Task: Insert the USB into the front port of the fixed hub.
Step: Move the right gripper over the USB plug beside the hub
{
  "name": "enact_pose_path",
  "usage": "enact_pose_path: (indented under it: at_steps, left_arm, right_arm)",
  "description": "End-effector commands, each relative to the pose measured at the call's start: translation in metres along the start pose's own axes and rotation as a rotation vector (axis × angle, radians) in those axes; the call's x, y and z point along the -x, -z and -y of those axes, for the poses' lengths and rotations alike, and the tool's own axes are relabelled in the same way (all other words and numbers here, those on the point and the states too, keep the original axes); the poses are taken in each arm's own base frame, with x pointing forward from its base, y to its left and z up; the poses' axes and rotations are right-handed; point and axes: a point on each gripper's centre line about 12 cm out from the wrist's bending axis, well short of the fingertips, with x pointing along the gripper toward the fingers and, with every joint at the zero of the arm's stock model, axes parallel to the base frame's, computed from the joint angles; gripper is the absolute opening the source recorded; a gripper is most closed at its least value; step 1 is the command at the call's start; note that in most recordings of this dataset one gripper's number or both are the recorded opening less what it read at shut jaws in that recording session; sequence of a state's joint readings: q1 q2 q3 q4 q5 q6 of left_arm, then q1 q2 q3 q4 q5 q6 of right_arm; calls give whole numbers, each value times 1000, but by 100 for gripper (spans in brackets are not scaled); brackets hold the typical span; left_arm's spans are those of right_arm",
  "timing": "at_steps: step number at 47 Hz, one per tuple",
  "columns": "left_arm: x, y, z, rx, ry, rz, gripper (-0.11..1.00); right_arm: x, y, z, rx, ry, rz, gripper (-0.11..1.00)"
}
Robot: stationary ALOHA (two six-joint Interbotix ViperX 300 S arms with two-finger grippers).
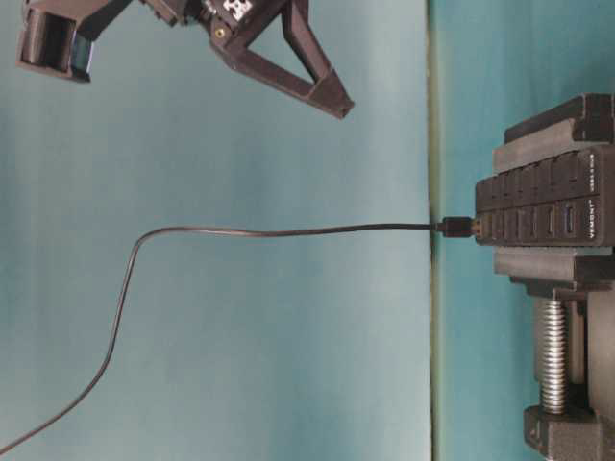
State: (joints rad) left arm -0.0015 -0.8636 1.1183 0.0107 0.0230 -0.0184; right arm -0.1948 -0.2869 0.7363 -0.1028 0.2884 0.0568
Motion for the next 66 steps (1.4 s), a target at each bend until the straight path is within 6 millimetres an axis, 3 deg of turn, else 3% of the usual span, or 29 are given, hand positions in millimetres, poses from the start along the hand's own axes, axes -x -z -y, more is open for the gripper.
enact_pose_path:
  at_steps: [1, 20, 36, 53, 66]
  left_arm:
    - [-1, -9, 1, -4, 3, 25, 0]
    - [0, -9, 1, -4, 3, 28, 0]
    - [1, -9, 1, -2, 3, 29, 0]
    - [1, -9, 1, -2, 3, 28, 0]
    - [1, -9, 1, -2, 3, 29, 0]
  right_arm:
    - [0, -12, 3, 11, 6, 30, -5]
    - [-32, -19, 4, 10, 4, 25, -5]
    - [-54, -13, 9, 0, 12, 0, -5]
    - [-72, -12, 10, -4, 11, 6, -5]
    - [-74, -15, 11, -5, 13, 7, -5]
